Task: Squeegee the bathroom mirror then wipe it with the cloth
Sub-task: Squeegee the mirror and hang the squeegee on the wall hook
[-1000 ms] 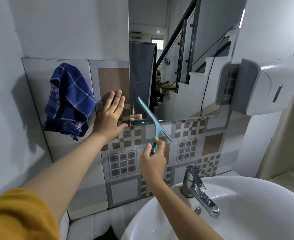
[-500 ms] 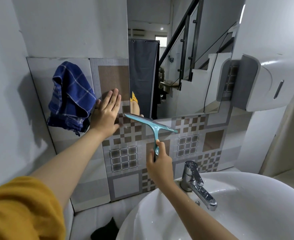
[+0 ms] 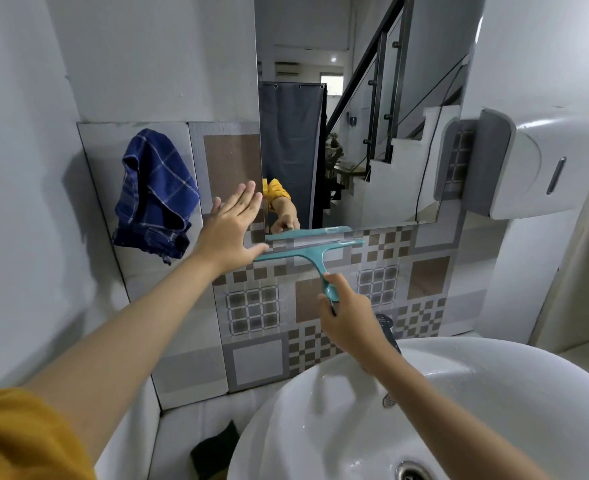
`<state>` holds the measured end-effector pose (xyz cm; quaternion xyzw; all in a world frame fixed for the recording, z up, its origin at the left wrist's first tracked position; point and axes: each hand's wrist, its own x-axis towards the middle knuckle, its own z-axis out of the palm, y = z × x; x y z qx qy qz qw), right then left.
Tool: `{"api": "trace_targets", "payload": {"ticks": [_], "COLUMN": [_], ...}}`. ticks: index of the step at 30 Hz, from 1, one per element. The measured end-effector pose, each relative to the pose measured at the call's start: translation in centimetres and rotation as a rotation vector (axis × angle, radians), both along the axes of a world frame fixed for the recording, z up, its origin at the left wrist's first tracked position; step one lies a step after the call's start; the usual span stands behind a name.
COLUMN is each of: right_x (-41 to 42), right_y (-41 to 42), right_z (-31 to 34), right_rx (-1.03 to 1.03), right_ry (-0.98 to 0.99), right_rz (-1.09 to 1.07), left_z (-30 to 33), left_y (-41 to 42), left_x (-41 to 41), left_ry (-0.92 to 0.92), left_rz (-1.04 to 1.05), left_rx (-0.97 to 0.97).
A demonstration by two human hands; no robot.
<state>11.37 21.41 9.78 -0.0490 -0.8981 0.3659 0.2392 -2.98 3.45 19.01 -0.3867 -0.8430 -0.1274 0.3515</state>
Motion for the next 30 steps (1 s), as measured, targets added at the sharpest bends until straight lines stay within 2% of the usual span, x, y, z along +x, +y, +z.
{"api": "trace_targets", "payload": {"ticks": [4,6,10,13,21,24,26,28,30], "right_x": [2.5,3.7,5.2,5.4,4.4,3.3,2.4,1.5,0.4], "right_y": [2.7,4.2,6.7,8.0,10.0,10.6,10.8,10.3,9.1], "right_z": [2.9,4.5,7.3,8.6,10.5,10.9,10.7,10.3,9.9], "right_rx": [0.124,0.197,0.274,0.321,0.381,0.512,0.522,0.463,0.321], "right_ry": [-0.065,-0.098,-0.190,-0.183,-0.118,0.042,0.204,0.352,0.439], "right_rz": [0.116,0.205,0.403,0.494,0.611,0.551,0.491,0.429,0.416], "left_z": [0.7,0.9,0.5,0.1,0.8,0.7,0.4,-0.1,-0.7], "left_y": [1.9,2.7,3.9,4.4,4.8,4.3,3.8,3.2,2.5], "left_x": [4.4,6.8,9.9,11.1,12.8,13.3,13.6,13.9,14.0], "left_ry": [-0.134,-0.232,-0.493,-0.606,-0.637,-0.636,-0.630,-0.626,-0.622], "left_rz": [-0.207,-0.276,-0.314,-0.312,-0.255,-0.243,-0.229,-0.218,-0.209], "left_rx": [0.237,0.278,0.176,0.111,0.081,0.085,0.122,0.192,0.276]}}
